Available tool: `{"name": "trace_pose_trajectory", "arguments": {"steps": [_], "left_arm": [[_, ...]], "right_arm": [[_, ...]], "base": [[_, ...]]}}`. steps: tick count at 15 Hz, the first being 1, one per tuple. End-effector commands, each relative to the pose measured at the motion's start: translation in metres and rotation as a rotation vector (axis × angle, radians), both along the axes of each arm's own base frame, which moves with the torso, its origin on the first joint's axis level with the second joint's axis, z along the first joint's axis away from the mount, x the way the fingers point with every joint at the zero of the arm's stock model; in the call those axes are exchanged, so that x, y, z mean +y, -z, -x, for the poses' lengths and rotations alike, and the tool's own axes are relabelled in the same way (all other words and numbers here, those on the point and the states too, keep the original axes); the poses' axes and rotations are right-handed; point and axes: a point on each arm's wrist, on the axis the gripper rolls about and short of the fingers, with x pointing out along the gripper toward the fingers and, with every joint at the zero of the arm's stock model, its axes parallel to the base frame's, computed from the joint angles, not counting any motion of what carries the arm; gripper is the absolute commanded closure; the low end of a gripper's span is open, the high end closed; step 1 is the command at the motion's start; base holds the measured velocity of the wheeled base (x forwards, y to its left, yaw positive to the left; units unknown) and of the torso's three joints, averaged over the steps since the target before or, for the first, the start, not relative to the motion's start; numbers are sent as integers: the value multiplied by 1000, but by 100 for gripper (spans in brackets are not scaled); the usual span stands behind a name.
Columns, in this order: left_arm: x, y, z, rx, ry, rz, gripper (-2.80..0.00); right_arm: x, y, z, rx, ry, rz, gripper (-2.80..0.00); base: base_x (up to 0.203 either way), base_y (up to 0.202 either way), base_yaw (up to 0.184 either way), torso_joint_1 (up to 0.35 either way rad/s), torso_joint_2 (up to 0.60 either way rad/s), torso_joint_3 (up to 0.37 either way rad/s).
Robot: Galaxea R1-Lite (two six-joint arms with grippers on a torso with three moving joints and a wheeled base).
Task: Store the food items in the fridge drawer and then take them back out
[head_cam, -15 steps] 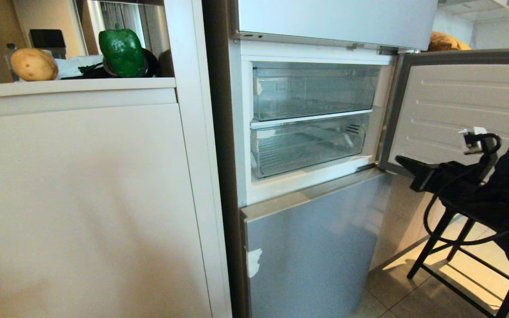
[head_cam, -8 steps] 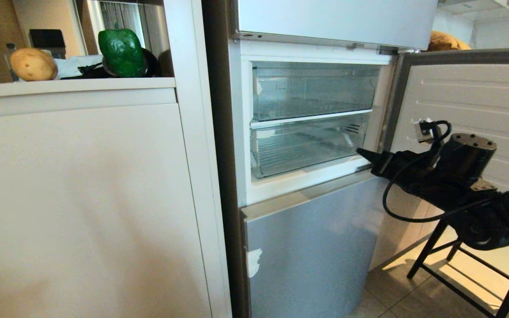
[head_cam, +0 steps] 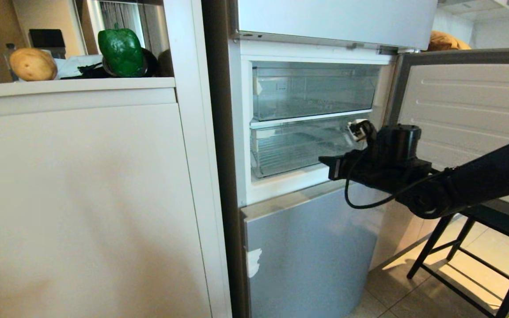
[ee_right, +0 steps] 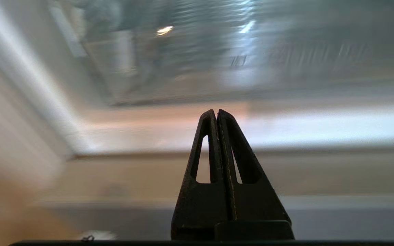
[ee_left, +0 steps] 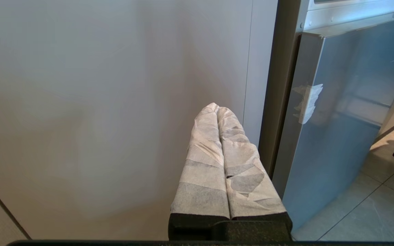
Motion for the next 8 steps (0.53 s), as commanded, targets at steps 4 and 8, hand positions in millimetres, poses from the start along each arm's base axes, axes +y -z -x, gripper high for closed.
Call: {"name": "trace_pose_trajectory", "arguments": {"steps": [4, 8], "left_arm": [[0, 3, -1, 9, 0, 0, 0], [0, 3, -1, 9, 0, 0, 0]], "right_arm": [[42, 5, -3, -92, -23, 96, 0], [75, -6, 6, -133, -93, 60, -280]], "base": [[0, 0, 0, 0, 0, 0], [0, 0, 0, 0, 0, 0]]}}
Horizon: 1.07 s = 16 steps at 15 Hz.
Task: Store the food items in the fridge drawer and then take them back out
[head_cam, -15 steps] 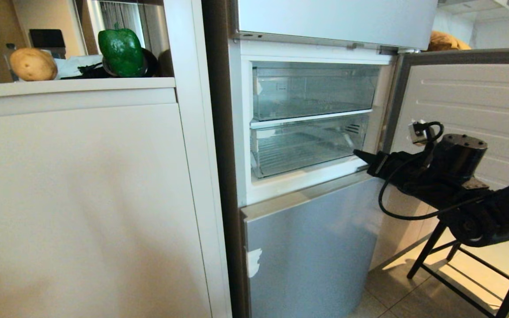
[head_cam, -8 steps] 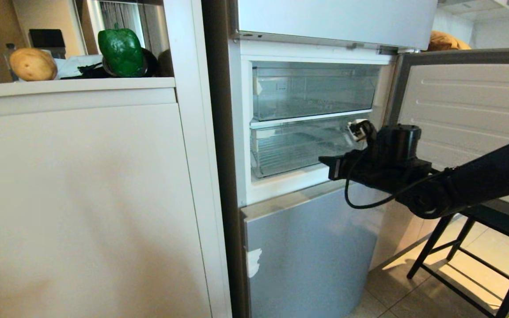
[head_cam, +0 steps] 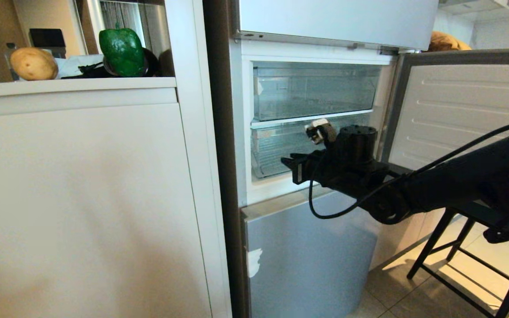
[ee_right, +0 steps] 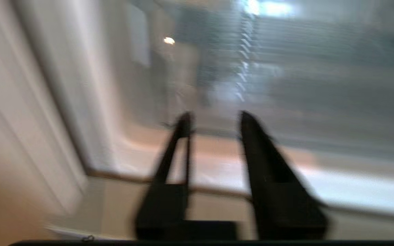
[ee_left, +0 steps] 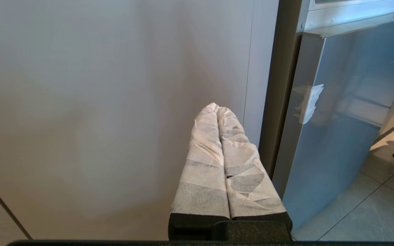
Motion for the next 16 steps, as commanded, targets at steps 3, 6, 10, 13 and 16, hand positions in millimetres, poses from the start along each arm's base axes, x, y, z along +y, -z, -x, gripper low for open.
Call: {"name": "trace_pose_trajectory", "arguments": {"steps": [3, 6, 10, 13, 16], "left_arm": [[0, 3, -1, 9, 0, 0, 0], [0, 3, -1, 9, 0, 0, 0], [0, 3, -1, 10, 0, 0, 0], [0, 3, -1, 10, 0, 0, 0], [0, 3, -1, 8, 0, 0, 0]], "right_arm": [[16, -7, -6, -41, -27, -25, -280], [24, -7, -14, -50, -35, -37, -280], [31, -7, -20, -44, -39, -59, -280], [34, -11, -27, -15, -20, -87, -280], [38, -7, -39, 3, 11, -92, -280]], "base": [[0, 0, 0, 0, 0, 0], [0, 0, 0, 0, 0, 0], [0, 0, 0, 0, 0, 0], [0, 0, 0, 0, 0, 0], [0, 0, 0, 0, 0, 0]]}}
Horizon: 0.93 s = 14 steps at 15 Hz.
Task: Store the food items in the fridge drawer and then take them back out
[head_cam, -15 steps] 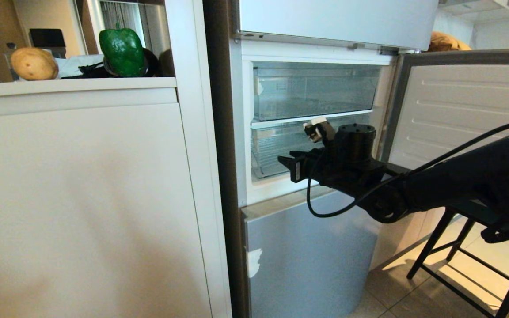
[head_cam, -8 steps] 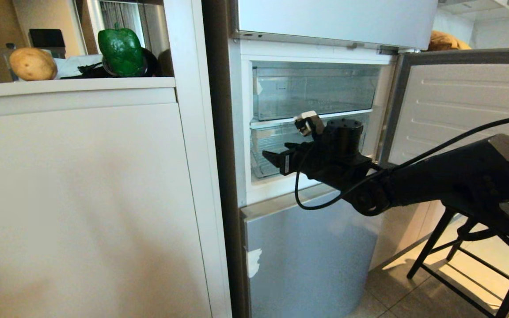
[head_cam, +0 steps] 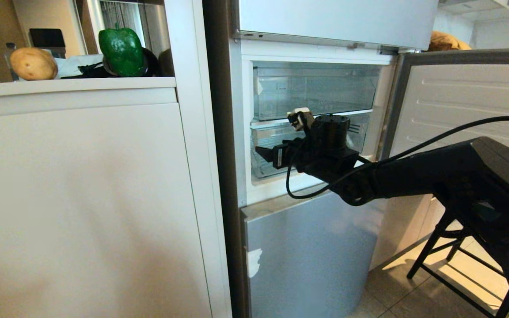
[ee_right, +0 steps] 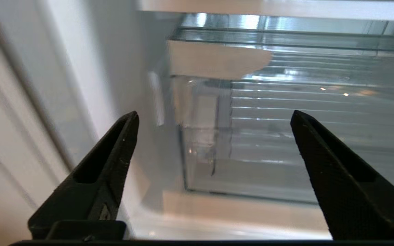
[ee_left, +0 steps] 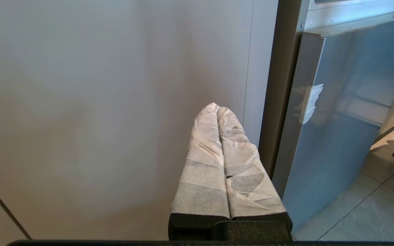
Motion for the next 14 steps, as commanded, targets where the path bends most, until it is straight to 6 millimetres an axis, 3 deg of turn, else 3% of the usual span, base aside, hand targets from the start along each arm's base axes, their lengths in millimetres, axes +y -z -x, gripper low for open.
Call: {"name": "trace_pose_trajectory", "arguments": {"steps": [1, 5, 14], "left_arm": [[0, 3, -1, 10, 0, 0, 0], [0, 3, -1, 10, 0, 0, 0], [0, 3, -1, 9, 0, 0, 0]], "right_arm": [[2, 6, -8, 4, 4, 0, -280], [4, 7, -20, 6, 46, 2, -280], [6, 4, -26, -2, 88, -2, -280]], "base": [[0, 0, 0, 0, 0, 0], [0, 0, 0, 0, 0, 0], [0, 0, 0, 0, 0, 0]]}}
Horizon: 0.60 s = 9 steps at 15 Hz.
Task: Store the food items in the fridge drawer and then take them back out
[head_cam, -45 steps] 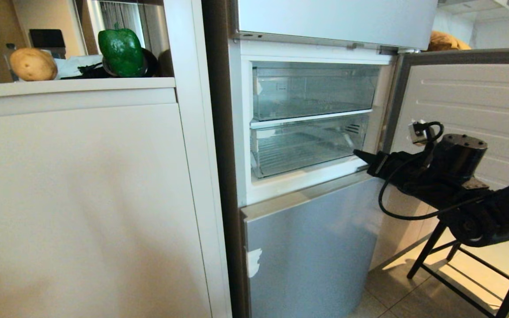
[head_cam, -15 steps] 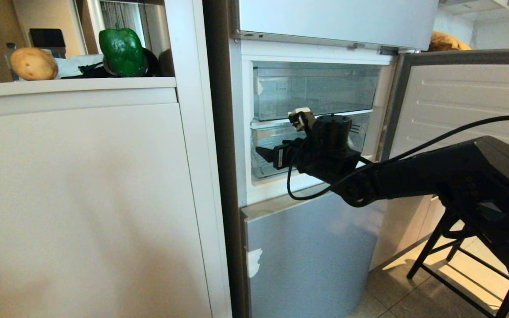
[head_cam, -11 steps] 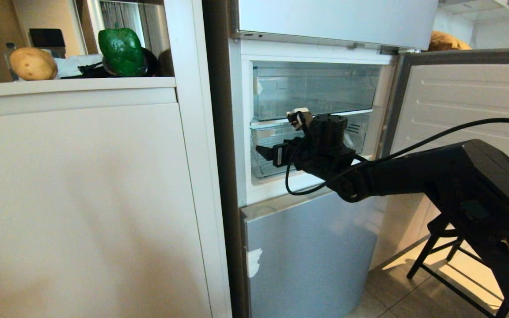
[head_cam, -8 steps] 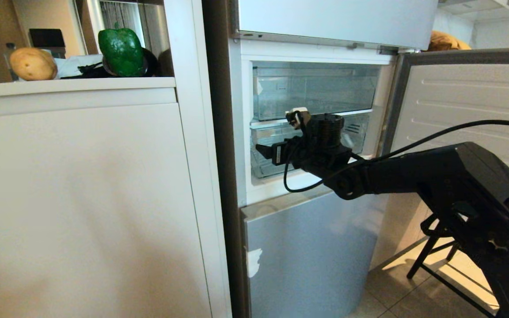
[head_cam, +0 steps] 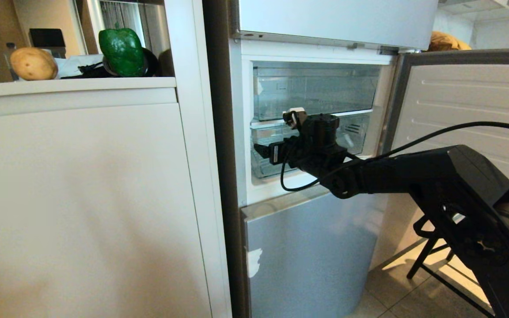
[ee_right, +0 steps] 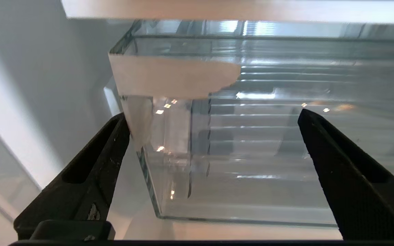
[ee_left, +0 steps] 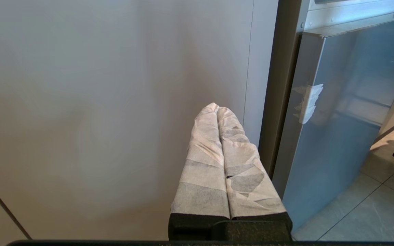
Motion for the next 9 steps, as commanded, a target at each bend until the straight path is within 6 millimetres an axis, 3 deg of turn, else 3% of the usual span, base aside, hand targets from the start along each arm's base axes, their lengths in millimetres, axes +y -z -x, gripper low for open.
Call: {"name": "trace_pose_trajectory", "arguments": {"steps": [1, 9], "left_arm": [[0, 3, -1, 9, 0, 0, 0], [0, 3, -1, 10, 0, 0, 0]], "right_arm": [[0, 0, -1, -6, 8, -3, -280], [21, -3, 15, -6, -41, 3, -280]], "base": [[0, 0, 0, 0, 0, 0], [0, 0, 0, 0, 0, 0]]}}
